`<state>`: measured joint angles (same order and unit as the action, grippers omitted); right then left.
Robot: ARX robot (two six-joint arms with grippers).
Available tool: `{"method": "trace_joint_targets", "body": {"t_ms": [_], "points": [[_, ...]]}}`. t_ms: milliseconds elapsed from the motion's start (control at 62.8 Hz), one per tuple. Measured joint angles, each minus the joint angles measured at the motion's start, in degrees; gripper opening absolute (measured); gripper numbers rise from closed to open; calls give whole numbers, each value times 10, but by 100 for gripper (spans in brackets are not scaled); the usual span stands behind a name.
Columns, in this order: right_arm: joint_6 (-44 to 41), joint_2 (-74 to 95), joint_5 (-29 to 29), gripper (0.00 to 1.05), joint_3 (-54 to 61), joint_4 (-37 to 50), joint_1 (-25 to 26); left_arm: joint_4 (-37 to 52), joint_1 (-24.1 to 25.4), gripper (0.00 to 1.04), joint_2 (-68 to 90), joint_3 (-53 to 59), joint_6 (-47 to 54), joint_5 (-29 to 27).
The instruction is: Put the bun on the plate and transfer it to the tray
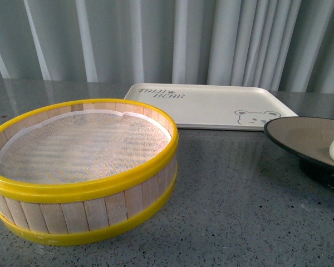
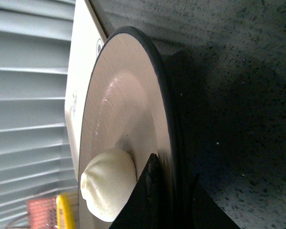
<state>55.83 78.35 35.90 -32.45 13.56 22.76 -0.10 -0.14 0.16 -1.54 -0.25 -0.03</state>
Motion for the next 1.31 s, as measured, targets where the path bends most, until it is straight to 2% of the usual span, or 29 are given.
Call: {"method": "trace_joint_targets", "body": {"t_ms": [271,573,764,876,1306], "points": [[5,-24,3,3,28,24,-5,0,0,98,0,0,0,0],[29,-52,-41,3,38,135,-41,0,0,98,0,0,0,0],[65,66,-78,3,-61,212,-79,0,0,98,0,0,0,0],[88,139,-94,3,-145,219,-97,0,0,98,0,0,0,0],[98,357,-137,3,-422,93,-151,0,0,98,0,0,0,0]]}}
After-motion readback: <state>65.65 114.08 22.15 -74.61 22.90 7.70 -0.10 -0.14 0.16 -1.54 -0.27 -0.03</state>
